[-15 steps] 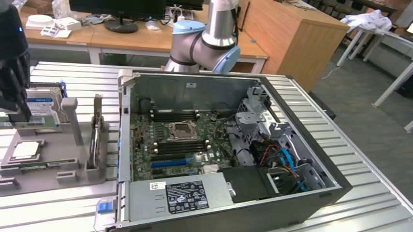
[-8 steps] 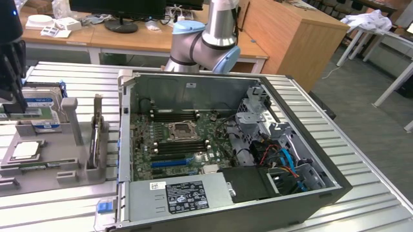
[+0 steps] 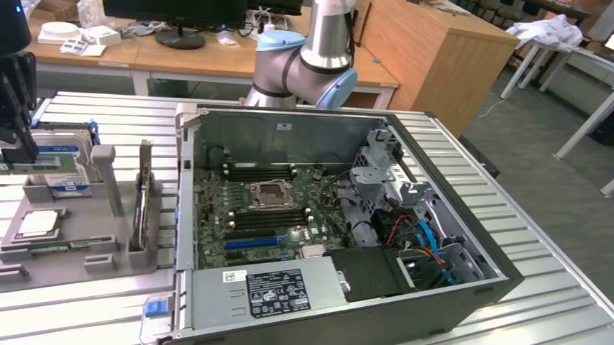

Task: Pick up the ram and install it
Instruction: 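Pick up the ram and move it above insertion slot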

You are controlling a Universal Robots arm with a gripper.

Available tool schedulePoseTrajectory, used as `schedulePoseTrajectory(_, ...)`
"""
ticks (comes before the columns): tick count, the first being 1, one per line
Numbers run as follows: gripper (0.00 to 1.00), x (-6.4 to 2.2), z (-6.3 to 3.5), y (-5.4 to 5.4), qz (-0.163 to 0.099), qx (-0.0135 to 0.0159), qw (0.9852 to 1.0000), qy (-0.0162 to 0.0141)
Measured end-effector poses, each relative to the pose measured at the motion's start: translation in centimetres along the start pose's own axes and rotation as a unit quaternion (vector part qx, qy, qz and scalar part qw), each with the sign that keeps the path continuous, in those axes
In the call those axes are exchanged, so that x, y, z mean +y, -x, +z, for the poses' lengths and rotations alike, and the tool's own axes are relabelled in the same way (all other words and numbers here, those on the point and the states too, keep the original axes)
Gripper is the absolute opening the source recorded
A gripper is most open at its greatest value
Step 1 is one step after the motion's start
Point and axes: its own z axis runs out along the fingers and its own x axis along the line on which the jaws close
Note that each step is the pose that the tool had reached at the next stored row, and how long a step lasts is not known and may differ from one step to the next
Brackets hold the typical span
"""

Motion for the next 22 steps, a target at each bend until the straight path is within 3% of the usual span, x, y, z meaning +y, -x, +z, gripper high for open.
schedulePoseTrajectory(3, 0.12, -0.4, -0.02, 0.0, 0.0, 0.0001, 1.0, 0.0001)
schedulePoseTrajectory(13, 0.12, -3.2, -0.13, 0.0, -0.008, 0.0003, 1.0, 0.0007)
schedulePoseTrajectory(22, 0.12, -6.38, -0.29, 0.0, -0.016, 0.0007, 0.9999, 0.0016)
